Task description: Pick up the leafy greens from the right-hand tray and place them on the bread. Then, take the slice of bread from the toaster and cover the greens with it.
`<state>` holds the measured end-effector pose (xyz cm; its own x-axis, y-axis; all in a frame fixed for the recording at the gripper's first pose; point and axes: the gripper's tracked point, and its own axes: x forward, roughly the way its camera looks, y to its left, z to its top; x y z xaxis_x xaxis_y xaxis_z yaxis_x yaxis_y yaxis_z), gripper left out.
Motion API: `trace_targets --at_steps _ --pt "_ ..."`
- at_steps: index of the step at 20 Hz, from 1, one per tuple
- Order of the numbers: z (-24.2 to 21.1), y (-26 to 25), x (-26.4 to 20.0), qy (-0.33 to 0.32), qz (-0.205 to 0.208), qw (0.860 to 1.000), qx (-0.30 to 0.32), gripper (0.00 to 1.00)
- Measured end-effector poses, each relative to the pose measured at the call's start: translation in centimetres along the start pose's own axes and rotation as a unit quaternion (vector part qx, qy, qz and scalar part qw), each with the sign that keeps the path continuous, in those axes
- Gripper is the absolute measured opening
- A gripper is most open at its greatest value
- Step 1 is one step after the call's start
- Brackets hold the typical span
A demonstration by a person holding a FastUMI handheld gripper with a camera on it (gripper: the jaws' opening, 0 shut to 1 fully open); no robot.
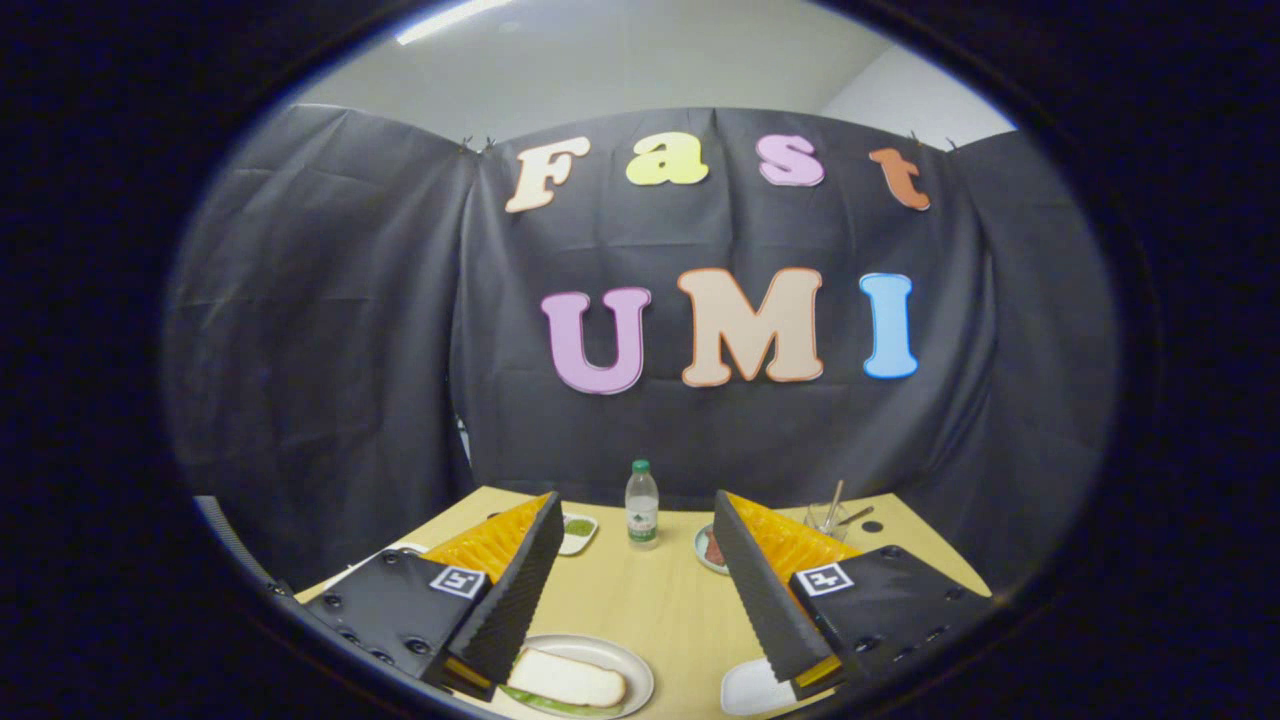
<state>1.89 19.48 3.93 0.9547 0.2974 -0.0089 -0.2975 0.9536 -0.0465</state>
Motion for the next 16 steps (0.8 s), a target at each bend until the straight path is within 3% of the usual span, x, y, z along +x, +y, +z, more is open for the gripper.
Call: trace_targets --at_steps 8,16 --pt "1.3 -3.4 -2.5 -0.023 -0.043 0.999 0.019 0.96" --pt "1.1 -4.9 -4.6 -0.026 -0.041 0.998 0.035 0.97"
